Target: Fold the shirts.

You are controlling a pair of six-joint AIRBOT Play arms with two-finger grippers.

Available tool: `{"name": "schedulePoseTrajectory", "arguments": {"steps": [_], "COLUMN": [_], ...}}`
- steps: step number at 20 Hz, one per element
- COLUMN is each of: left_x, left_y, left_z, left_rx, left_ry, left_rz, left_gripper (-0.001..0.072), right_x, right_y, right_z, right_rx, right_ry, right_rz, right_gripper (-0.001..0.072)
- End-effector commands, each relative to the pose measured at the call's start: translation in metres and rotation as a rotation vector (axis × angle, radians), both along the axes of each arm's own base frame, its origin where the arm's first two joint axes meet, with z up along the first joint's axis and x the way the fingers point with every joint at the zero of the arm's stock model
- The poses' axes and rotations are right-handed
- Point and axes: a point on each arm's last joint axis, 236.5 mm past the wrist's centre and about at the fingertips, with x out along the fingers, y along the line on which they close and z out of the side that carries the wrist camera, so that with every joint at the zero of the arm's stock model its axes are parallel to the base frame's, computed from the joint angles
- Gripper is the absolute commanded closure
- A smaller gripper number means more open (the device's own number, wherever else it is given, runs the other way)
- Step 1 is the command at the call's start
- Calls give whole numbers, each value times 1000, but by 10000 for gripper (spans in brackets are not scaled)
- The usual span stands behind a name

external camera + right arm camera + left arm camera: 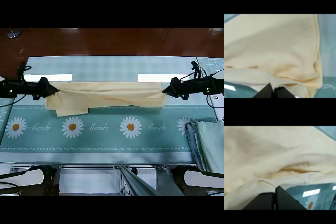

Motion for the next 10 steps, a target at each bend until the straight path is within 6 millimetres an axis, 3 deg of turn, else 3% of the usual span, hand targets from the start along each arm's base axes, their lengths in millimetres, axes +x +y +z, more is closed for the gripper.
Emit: {"name": "schedulePoseTrajectory", "arguments": {"steps": [1,5,10], "left_x": [49,80,90], "left_y": [-4,1,4], "left_z": [3,-10,-33], "left_rx": [2,-19,-11], "left_ry": [-25,3,16], "left_rz": [11,45,57], "left_gripper": [690,690,689], "right_x": [40,73,99], "right_y": [0,-6,-1], "right_z": [-3,-11,-23], "right_rx": [35,53,137], "right_ry": [-34,-60,-54], "right_rz": [-43,-94,-138], "right_gripper": [684,684,683]}}
